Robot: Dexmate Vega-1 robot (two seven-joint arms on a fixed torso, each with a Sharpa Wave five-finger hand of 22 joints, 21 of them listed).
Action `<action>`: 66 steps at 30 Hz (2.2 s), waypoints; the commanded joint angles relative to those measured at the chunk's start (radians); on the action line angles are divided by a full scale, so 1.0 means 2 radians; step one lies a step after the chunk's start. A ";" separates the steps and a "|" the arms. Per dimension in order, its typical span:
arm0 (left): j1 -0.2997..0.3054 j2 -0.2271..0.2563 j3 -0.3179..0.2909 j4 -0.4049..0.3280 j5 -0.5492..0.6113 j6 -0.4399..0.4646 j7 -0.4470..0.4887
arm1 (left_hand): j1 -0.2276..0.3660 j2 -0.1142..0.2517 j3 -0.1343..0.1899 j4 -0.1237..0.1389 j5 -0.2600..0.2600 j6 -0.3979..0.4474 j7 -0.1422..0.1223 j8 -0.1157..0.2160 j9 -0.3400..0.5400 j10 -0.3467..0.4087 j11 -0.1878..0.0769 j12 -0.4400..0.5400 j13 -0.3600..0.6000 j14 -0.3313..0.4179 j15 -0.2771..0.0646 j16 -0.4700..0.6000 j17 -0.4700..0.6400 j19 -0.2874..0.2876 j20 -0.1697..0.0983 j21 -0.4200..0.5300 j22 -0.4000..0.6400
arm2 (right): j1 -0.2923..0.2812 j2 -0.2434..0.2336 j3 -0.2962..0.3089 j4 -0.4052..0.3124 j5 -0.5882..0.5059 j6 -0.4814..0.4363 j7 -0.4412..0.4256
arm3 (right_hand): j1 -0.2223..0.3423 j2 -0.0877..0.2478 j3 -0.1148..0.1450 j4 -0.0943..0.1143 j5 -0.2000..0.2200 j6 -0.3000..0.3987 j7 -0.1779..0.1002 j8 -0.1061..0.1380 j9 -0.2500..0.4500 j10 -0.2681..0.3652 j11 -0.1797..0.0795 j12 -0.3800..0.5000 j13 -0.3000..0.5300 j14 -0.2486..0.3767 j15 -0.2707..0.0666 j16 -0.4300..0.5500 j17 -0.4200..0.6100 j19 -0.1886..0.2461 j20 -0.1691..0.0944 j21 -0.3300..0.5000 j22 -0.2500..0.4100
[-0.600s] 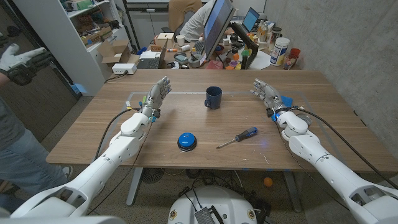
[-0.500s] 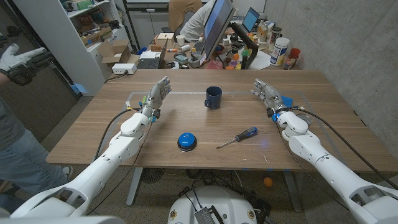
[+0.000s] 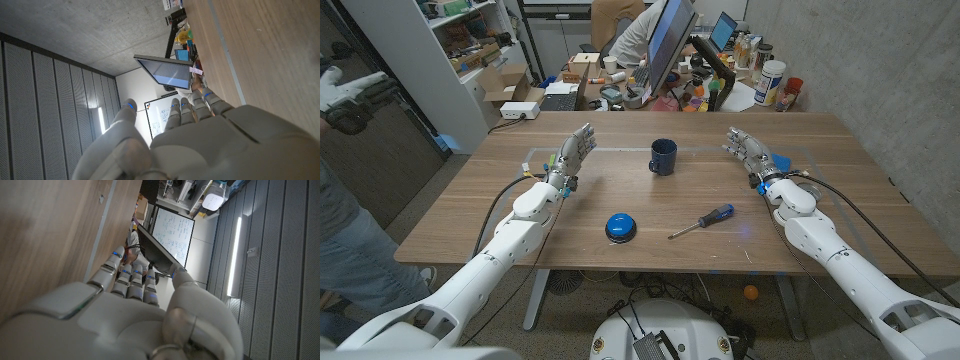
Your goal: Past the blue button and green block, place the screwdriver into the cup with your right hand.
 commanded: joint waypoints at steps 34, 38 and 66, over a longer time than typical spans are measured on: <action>0.006 0.009 -0.010 -0.008 -0.005 0.009 -0.031 | 0.003 0.005 0.000 -0.002 0.003 0.000 -0.006 0.000 0.001 -0.002 -0.003 0.001 0.002 -0.004 0.004 0.001 0.002 -0.004 0.009 -0.008 0.003 | -0.081 -0.040 0.016 -0.113 -0.030 0.026 0.003 | 0.017 -0.006 0.004 -0.011 0.003 0.010 -0.004 0.001 0.002 0.013 0.000 0.003 0.003 0.014 0.000 0.002 -0.007 0.010 0.005 0.001 0.001; 0.008 0.012 -0.011 -0.010 -0.007 0.011 -0.033 | 0.002 0.005 0.000 -0.002 0.003 -0.001 -0.006 0.000 0.001 -0.002 -0.003 0.001 0.002 -0.004 0.005 0.001 0.002 -0.006 0.013 -0.009 0.003 | -0.094 -0.051 0.017 -0.129 -0.045 0.032 -0.004 | 0.022 -0.008 0.005 -0.013 0.004 0.014 -0.009 0.002 0.002 0.013 -0.001 0.002 0.003 0.015 0.000 0.001 -0.009 0.011 0.004 0.001 0.001; 0.015 0.026 -0.017 -0.026 -0.013 0.022 -0.040 | 0.001 0.008 0.000 -0.002 0.003 0.007 -0.005 0.003 0.001 0.002 -0.001 0.003 0.002 0.000 0.006 0.003 0.002 -0.006 0.017 -0.010 0.003 | -0.139 -0.115 0.028 -0.190 -0.100 0.041 -0.012 | 0.042 -0.016 0.007 -0.017 0.004 0.034 -0.028 0.006 0.003 0.026 -0.010 0.004 0.003 0.024 -0.007 0.001 -0.017 0.013 0.008 -0.001 0.001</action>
